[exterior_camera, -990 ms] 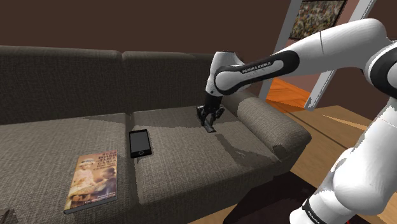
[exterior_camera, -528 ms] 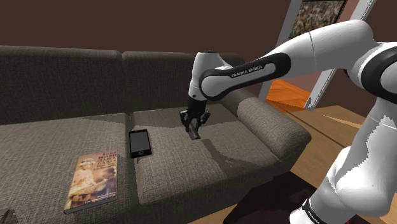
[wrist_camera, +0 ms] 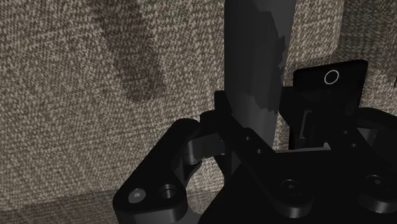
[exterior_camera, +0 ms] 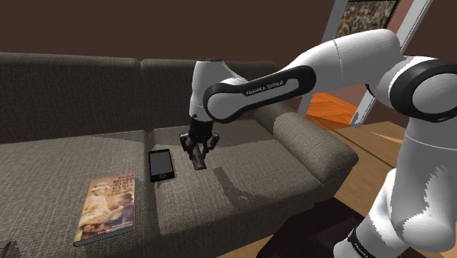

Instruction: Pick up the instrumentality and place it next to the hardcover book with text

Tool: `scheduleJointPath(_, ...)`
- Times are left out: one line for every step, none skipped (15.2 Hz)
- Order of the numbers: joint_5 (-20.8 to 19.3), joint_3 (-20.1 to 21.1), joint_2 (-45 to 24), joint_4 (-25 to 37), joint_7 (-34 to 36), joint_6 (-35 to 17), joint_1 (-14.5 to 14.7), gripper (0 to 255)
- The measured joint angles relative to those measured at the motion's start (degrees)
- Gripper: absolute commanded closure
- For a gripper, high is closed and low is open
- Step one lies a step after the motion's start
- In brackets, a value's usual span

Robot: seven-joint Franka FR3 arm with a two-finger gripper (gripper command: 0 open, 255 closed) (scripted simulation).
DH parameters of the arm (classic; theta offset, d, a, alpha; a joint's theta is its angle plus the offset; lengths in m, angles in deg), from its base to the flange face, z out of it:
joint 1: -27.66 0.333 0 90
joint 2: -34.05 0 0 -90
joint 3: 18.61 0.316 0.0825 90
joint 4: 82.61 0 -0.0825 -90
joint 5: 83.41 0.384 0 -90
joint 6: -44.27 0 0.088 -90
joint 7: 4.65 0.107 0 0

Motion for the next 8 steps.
scheduleJointPath(-0.65, 0.29, -1.57, 2.24, 1.45, 0.7, 0.99, 255)
scheduleJointPath(-1.19, 0.49, -3.01, 3.97, 2.61, 1.0, 1.81, 255)
scheduleJointPath(-1.85, 0.81, -4.49, 5.88, 4.29, 1.44, 3.05, 255)
scheduleJointPath(-2.17, 0.92, -5.36, 6.79, 4.98, 1.5, 3.59, 255)
scheduleJointPath(-2.41, 0.93, -6.03, 7.22, 5.39, 1.26, 3.9, 255)
scheduleJointPath(-2.5, 0.91, -6.32, 6.99, 5.53, 0.76, 3.98, 255)
scheduleJointPath(-2.67, 0.83, -6.91, 7.14, 5.57, 0.33, 4.03, 255)
scheduleJointPath(-2.78, 0.79, -7.26, 6.87, 5.71, -0.27, 4.12, 255)
